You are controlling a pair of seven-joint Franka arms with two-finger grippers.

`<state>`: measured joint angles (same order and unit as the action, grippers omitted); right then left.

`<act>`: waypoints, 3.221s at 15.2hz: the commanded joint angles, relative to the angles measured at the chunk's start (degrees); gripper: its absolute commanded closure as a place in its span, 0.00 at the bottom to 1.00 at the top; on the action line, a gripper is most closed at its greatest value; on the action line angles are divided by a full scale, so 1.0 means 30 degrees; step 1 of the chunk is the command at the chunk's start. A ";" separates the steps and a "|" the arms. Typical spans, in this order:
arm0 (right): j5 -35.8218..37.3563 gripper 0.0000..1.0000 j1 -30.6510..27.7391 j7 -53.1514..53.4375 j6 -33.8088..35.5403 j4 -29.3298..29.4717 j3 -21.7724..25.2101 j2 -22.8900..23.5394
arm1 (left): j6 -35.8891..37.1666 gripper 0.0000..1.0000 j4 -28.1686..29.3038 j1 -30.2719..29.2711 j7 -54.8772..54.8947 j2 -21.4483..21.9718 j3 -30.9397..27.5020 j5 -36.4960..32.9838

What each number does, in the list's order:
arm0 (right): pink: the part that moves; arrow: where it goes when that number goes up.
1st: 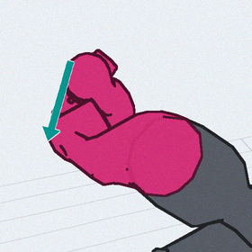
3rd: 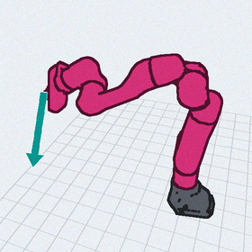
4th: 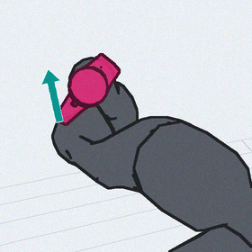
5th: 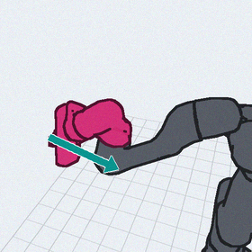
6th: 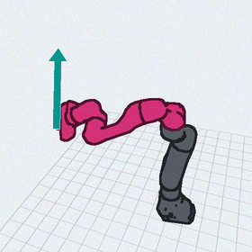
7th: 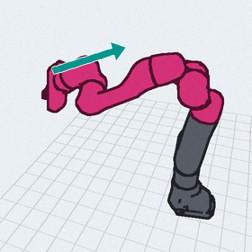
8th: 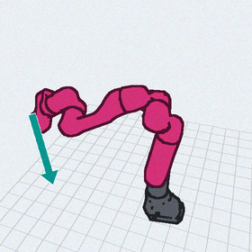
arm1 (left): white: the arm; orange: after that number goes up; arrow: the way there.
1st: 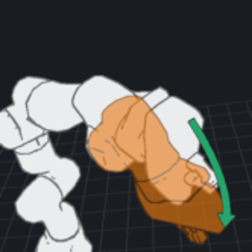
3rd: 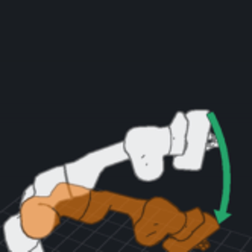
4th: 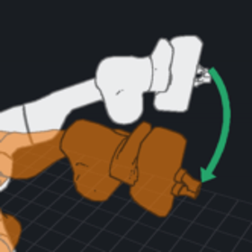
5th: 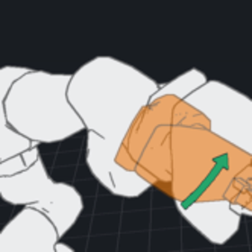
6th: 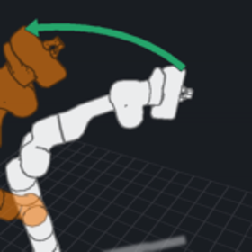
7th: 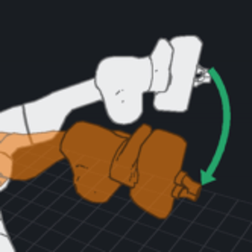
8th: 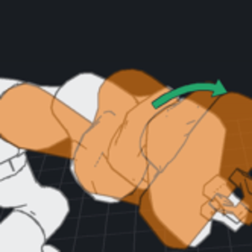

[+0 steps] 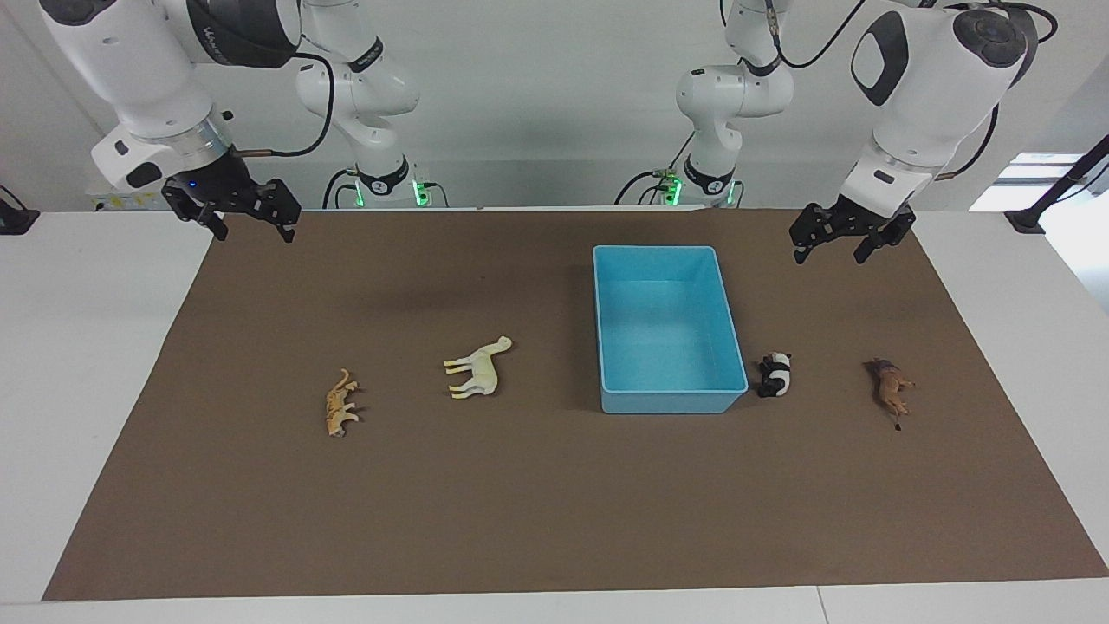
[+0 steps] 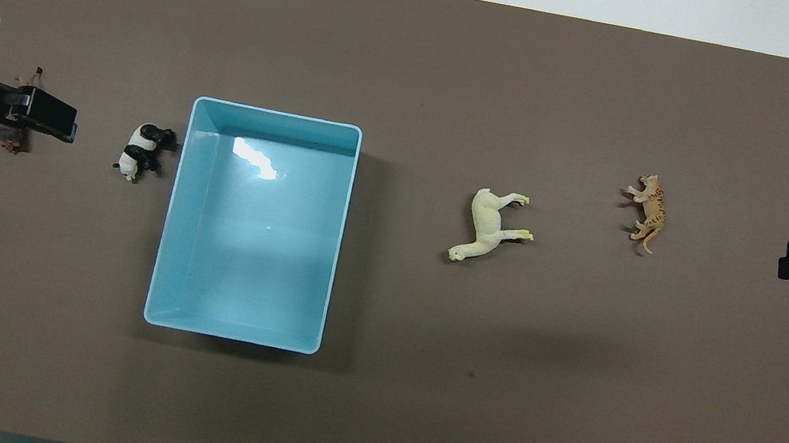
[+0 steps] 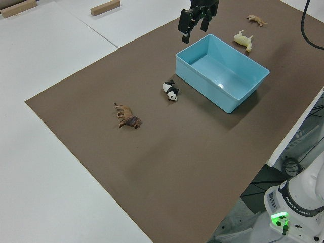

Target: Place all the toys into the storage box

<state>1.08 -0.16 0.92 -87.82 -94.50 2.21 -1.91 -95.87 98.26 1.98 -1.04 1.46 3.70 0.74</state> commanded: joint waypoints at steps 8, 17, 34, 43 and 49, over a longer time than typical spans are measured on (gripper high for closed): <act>0.0050 0.00 -0.0241 0.0219 -0.0223 -0.0667 -0.0444 -0.0683 | 0.0342 0.00 0.0383 -0.0104 0.0170 0.0479 -0.0004 0.0164; -0.0653 0.00 0.0345 -0.1510 -0.1307 -0.0928 -0.0297 -0.0391 | 0.0585 0.00 0.1403 -0.0309 -0.0676 0.1151 -0.0092 0.0018; -0.1005 0.00 0.0580 -0.3000 -1.4022 -0.4652 -0.0415 0.6461 | -1.2305 0.00 0.6677 -0.0985 0.3276 -0.3330 -0.0062 -0.2326; -0.0771 0.00 0.0902 -0.3062 -1.5609 -0.4681 -0.0385 0.8017 | -1.3629 0.00 0.7297 -0.0515 0.2484 -0.4882 -0.0034 -0.2326; -0.0566 0.00 0.0902 -0.3792 -1.6810 -0.5061 -0.0385 0.8486 | -1.4244 0.00 0.7531 -0.0163 0.1402 -0.5322 -0.0034 -0.2297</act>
<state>-0.79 2.81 -8.05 -136.79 -108.76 1.09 23.68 -136.35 119.78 0.77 5.30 -14.37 4.10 -5.19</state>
